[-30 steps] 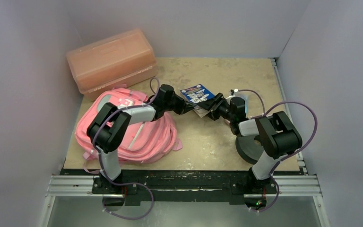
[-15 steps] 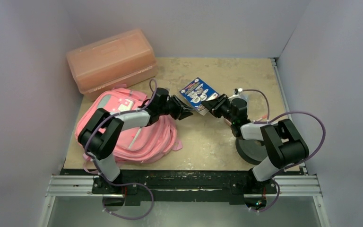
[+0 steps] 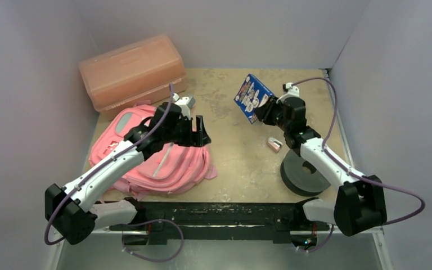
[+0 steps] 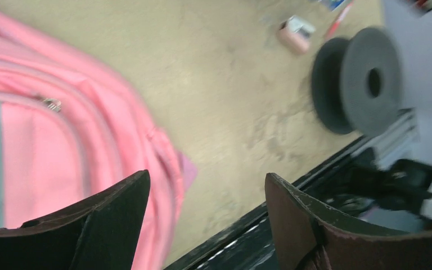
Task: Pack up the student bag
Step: Place the book in the student bag.
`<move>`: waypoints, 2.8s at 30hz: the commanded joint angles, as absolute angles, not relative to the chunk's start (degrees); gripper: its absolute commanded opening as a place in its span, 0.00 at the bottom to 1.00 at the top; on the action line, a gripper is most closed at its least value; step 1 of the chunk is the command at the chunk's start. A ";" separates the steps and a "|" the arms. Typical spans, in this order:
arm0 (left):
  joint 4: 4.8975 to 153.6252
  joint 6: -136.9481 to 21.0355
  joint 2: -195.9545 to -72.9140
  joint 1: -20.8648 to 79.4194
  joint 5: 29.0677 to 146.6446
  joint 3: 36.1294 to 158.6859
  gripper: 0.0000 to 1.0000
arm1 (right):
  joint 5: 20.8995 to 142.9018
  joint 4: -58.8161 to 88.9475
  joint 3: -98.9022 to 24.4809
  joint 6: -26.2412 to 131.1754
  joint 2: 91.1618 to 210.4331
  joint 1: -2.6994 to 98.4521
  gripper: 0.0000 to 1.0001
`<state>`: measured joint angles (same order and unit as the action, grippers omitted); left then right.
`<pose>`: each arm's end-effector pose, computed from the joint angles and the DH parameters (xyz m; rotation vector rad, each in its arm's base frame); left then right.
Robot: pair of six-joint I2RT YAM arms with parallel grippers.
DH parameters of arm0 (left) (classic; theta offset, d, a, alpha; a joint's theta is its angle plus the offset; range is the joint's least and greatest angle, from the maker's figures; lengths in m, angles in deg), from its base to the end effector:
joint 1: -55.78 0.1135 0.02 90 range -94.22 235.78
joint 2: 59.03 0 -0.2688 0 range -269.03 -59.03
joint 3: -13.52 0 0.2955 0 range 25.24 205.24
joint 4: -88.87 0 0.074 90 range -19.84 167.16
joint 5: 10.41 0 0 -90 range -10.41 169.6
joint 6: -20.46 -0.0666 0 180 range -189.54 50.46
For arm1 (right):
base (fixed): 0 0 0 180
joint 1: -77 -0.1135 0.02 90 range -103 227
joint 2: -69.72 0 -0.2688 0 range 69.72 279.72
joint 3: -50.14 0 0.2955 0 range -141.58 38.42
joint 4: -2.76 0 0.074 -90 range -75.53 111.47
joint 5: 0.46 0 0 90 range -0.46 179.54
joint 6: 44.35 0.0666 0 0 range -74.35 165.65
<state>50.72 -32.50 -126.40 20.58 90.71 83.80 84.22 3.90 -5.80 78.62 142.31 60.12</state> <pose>0.2586 -0.1981 0.2962 0.0798 2.3256 -0.8923 0.3391 0.1094 0.2424 0.2061 1.9268 0.6769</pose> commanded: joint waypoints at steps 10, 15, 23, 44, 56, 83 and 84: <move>19.18 -52.92 -144.37 2.15 66.63 94.71 0.74 | 109.29 35.25 -25.44 53.41 130.51 51.94 0.00; 16.63 -53.62 -149.05 1.90 62.34 96.99 0.64 | 105.34 36.92 -26.80 54.17 127.13 51.32 0.00; 14.90 -54.68 -147.97 1.90 59.04 99.42 0.22 | 96.66 41.00 -27.93 54.44 127.70 51.30 0.00; 17.13 -46.39 -127.81 1.97 21.18 101.66 0.00 | 41.03 30.13 -15.70 88.88 126.92 51.22 0.00; 28.29 -53.47 -118.76 1.90 19.66 96.84 0.00 | 43.23 -21.66 1.94 123.86 137.90 41.47 0.00; 41.09 -61.36 -110.65 1.88 19.83 87.78 0.00 | 80.28 -34.31 -34.08 121.85 186.33 19.86 0.17; 41.20 -61.63 -110.51 1.90 19.71 87.55 0.00 | 82.35 -33.94 -35.27 120.79 186.93 19.24 0.18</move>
